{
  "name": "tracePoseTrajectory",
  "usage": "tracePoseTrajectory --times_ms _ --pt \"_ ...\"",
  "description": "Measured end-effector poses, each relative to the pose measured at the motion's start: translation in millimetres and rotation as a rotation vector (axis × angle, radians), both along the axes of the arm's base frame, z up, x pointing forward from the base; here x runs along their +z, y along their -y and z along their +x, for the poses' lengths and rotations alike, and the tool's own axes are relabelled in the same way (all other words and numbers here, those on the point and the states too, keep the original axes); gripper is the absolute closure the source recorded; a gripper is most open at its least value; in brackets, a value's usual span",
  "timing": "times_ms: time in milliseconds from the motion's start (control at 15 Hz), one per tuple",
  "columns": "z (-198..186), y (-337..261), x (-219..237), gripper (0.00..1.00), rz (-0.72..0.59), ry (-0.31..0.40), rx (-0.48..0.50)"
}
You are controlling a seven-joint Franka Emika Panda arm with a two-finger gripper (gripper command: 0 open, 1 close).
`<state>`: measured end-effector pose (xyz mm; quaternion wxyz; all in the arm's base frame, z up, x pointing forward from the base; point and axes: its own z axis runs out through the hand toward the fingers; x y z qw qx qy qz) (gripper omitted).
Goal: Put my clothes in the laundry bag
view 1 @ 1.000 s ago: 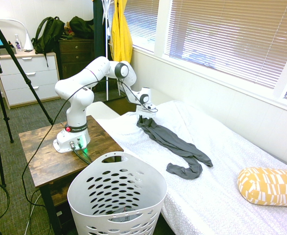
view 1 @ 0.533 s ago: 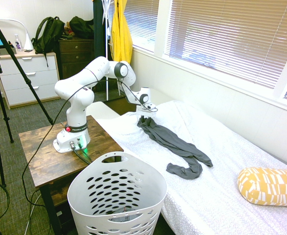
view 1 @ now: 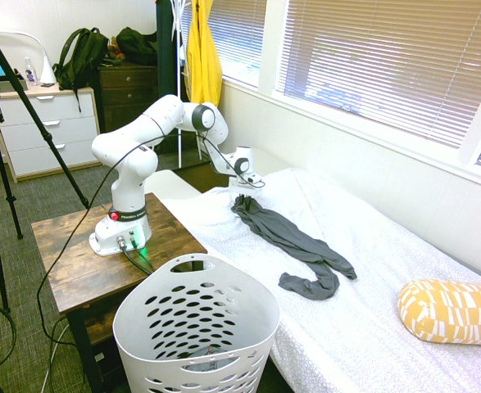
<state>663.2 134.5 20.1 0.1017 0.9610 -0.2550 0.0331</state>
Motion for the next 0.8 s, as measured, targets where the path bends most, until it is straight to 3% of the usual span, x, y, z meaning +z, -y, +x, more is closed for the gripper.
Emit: tracePoseTrajectory --times_ms 533,800 --pt "2 3 4 1.0 0.012 0.014 0.0" --pt "20 29 82 1.0 0.077 0.051 -0.001"
